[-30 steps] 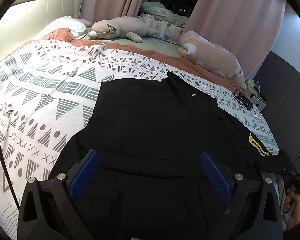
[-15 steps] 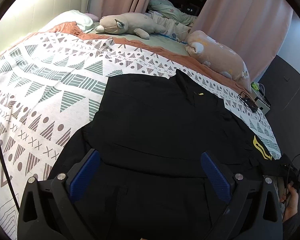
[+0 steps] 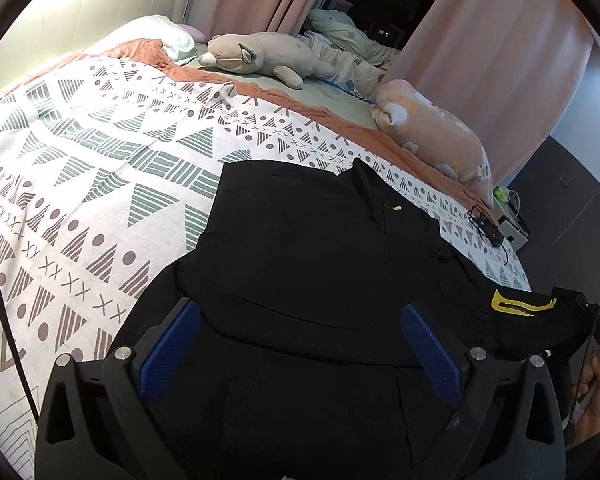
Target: Fold large clothes
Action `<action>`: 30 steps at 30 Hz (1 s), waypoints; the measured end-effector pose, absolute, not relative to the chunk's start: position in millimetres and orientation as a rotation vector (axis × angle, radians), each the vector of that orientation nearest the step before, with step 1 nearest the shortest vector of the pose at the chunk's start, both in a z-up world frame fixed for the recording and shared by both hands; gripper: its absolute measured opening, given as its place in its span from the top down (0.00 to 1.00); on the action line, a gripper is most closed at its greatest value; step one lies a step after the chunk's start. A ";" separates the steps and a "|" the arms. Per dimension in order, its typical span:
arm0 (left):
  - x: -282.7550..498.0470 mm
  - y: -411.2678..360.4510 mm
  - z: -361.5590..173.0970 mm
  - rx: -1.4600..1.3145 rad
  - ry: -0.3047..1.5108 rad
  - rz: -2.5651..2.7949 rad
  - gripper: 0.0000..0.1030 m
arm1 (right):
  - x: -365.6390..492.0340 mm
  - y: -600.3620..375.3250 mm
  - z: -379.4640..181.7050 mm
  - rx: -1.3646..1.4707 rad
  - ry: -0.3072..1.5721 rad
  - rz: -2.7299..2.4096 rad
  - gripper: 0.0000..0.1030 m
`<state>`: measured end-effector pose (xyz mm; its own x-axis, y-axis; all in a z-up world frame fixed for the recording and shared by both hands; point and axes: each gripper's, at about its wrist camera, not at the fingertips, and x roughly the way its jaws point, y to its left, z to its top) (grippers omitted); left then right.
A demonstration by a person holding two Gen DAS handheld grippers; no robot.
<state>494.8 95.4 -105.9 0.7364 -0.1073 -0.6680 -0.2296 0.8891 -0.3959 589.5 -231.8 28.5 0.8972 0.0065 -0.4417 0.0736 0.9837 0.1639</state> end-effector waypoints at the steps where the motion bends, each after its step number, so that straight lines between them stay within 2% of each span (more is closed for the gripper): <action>1: 494.6 97.2 -105.3 -0.490 0.746 0.067 0.00 | 587.0 -220.5 29.8 0.169 0.456 -0.020 0.94; 9: 488.2 112.8 -101.2 -0.552 0.721 0.054 0.00 | 579.3 -162.8 29.6 0.120 0.470 0.111 0.94; 15: 486.6 122.3 -100.5 -0.582 0.712 0.055 0.00 | 593.4 -134.1 8.2 0.150 0.539 0.215 0.94; 21: 484.3 128.9 -100.7 -0.605 0.706 0.053 0.00 | 613.2 -103.2 -42.0 0.163 0.642 0.285 0.93; 25: 482.7 133.6 -100.9 -0.617 0.703 0.057 0.00 | 636.1 -115.1 -84.5 0.273 0.811 0.275 0.89; 27: 482.8 133.5 -101.2 -0.619 0.705 0.053 0.00 | 638.3 -128.4 -97.4 0.331 0.855 0.278 0.71; 28: 482.7 132.8 -101.4 -0.616 0.706 0.052 0.00 | 636.7 -132.6 -101.3 0.350 0.868 0.284 0.39; 29: 483.0 131.8 -101.2 -0.612 0.708 0.050 0.00 | 636.0 -135.7 -102.7 0.359 0.876 0.291 0.12; 30: 483.3 130.3 -100.8 -0.607 0.708 0.047 0.00 | 634.0 -141.9 -103.4 0.359 0.884 0.296 0.12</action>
<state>483.3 130.3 -100.8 0.7657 -0.1593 -0.6231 -0.2405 0.8276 -0.5071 634.0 -141.9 -103.4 0.6002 0.3953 -0.6953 -0.1038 0.9005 0.4223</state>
